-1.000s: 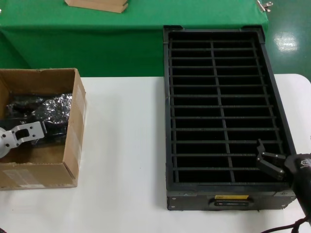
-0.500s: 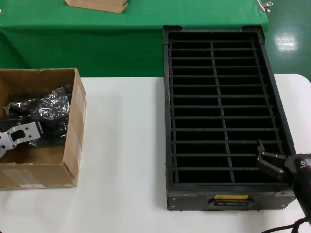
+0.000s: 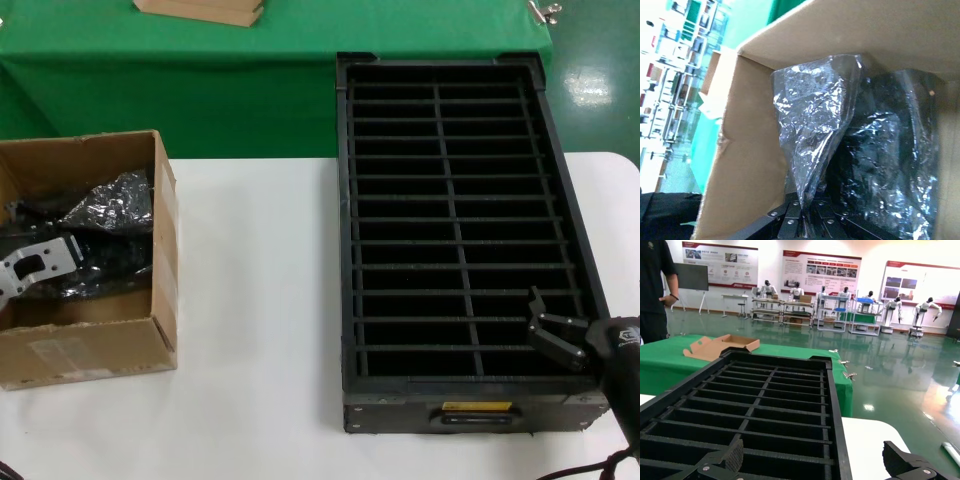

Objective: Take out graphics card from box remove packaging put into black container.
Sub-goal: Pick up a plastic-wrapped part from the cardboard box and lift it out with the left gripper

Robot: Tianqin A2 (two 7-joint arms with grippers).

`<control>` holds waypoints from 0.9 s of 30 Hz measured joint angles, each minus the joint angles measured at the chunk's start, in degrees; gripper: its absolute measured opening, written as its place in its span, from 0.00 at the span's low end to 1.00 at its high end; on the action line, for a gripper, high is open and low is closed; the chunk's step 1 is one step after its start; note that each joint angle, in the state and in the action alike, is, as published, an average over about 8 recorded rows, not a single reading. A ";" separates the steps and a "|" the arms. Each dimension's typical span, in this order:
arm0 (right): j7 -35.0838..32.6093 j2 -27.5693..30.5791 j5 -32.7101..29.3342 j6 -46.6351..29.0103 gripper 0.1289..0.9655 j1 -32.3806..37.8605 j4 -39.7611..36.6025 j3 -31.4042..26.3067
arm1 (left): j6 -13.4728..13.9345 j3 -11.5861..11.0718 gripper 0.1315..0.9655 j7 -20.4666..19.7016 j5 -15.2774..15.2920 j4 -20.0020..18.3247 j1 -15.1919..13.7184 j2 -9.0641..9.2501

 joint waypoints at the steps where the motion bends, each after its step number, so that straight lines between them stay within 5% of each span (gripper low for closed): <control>1: 0.00 0.00 0.00 0.00 1.00 0.00 0.00 0.00 | 0.41 -0.24 0.03 0.23 -0.23 -0.03 -0.02 -0.12; 20: 0.00 0.00 0.00 0.00 1.00 0.00 0.00 0.00 | 9.33 -2.26 0.02 0.66 -2.18 -1.55 0.90 -2.94; 27: 0.00 0.00 0.00 0.00 1.00 0.00 0.00 0.00 | 12.81 -1.42 0.02 -2.99 -1.35 -7.51 3.79 -4.54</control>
